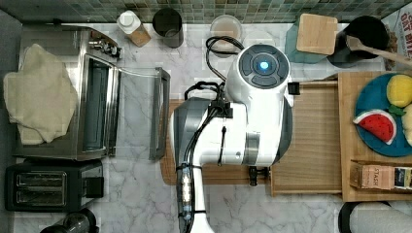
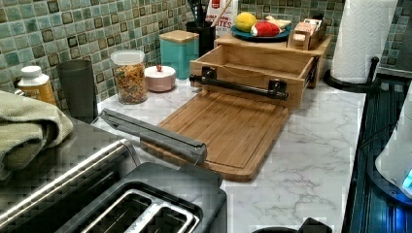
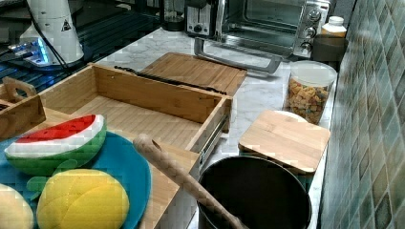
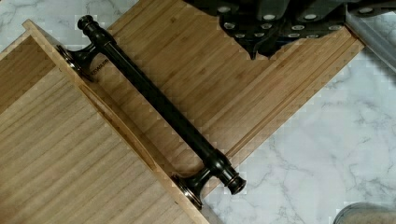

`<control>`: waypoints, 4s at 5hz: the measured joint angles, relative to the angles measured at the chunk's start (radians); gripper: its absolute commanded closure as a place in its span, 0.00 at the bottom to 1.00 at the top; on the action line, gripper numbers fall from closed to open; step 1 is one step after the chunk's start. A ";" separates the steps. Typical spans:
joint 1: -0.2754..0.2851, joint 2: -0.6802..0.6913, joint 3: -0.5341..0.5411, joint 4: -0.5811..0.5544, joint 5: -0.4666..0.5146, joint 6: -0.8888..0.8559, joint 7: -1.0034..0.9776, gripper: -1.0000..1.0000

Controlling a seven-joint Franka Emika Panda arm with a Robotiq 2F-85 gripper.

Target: Close the drawer.

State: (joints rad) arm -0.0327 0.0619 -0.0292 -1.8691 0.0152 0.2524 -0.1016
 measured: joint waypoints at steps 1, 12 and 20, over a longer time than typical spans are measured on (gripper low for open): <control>0.000 0.000 0.000 -0.006 0.000 0.010 0.000 1.00; 0.084 -0.025 0.030 -0.574 0.003 0.643 -0.594 1.00; -0.017 0.029 -0.095 -0.629 -0.174 0.754 -0.810 1.00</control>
State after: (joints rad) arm -0.0500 0.0914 -0.1246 -2.4980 -0.1592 1.0068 -0.9111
